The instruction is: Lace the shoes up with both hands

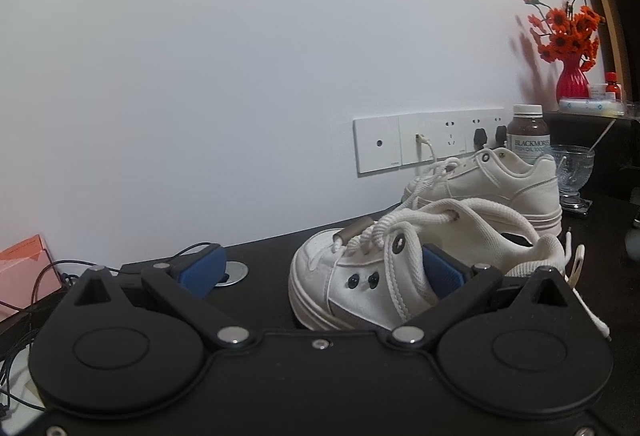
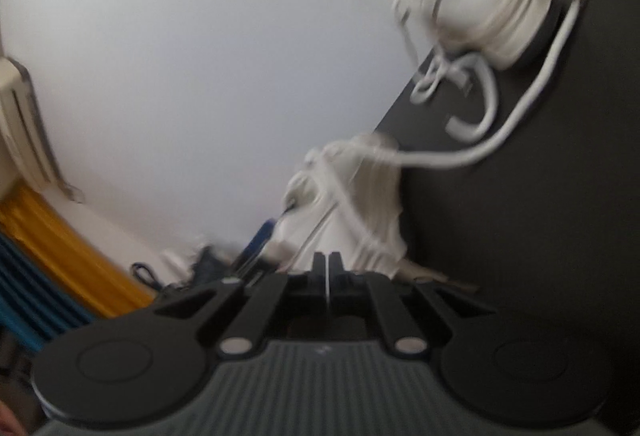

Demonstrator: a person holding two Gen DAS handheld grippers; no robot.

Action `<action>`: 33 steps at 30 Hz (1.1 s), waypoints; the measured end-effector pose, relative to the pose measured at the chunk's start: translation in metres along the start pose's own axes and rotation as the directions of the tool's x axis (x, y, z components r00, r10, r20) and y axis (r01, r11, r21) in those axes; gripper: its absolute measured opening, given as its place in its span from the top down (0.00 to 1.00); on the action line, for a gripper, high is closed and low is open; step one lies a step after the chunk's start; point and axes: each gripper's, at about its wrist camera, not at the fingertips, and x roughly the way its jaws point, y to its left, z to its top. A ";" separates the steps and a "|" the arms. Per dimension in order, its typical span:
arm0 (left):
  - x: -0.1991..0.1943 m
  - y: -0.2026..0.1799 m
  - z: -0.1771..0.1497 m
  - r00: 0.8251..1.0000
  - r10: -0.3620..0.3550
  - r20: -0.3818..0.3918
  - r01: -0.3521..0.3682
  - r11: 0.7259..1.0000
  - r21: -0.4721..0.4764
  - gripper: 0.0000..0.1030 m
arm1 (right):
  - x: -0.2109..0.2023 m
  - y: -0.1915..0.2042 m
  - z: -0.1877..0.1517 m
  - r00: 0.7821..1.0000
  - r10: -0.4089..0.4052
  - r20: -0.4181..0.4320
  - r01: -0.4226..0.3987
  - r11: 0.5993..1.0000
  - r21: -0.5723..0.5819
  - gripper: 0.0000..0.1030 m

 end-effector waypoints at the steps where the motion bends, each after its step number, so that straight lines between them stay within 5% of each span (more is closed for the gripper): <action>1: 0.000 0.001 0.000 1.000 0.004 -0.001 -0.004 1.000 -0.001 0.00 | -0.008 -0.001 0.007 0.998 -0.050 0.044 0.050 0.999 -0.014 0.93; 3: 0.001 0.002 0.000 1.000 0.008 0.000 -0.008 1.000 0.000 0.00 | -0.023 -0.002 0.024 0.971 -0.187 0.148 0.193 0.981 -0.032 0.74; 6: 0.001 0.002 0.000 1.000 0.015 0.002 -0.015 1.000 0.004 0.00 | -0.029 -0.006 0.053 0.870 -0.416 0.263 0.441 0.897 -0.039 0.72; 8: 0.001 0.003 0.000 1.000 0.017 0.002 -0.017 1.000 0.000 0.00 | -0.022 -0.013 0.070 0.811 -0.525 0.259 0.550 0.834 -0.033 0.72; 11: 0.002 0.004 -0.002 1.000 0.017 0.004 -0.017 1.000 -0.015 0.00 | 0.002 -0.027 0.085 0.752 -0.636 0.175 0.650 0.759 -0.037 0.75; 18: 0.001 0.001 -0.001 1.000 0.022 0.002 -0.022 0.999 -0.025 0.00 | 0.052 -0.015 0.080 0.627 -0.740 0.244 0.779 0.602 -0.176 0.68; 27: -0.006 -0.001 0.005 0.999 0.044 0.007 -0.043 0.997 -0.057 0.00 | 0.075 -0.004 0.057 0.580 -0.756 0.303 0.800 0.457 -0.389 0.72; 33: -0.004 -0.003 0.008 0.998 0.067 -0.008 -0.068 0.992 -0.107 0.00 | 0.064 -0.006 0.056 0.620 -0.731 0.283 0.770 0.499 -0.399 0.94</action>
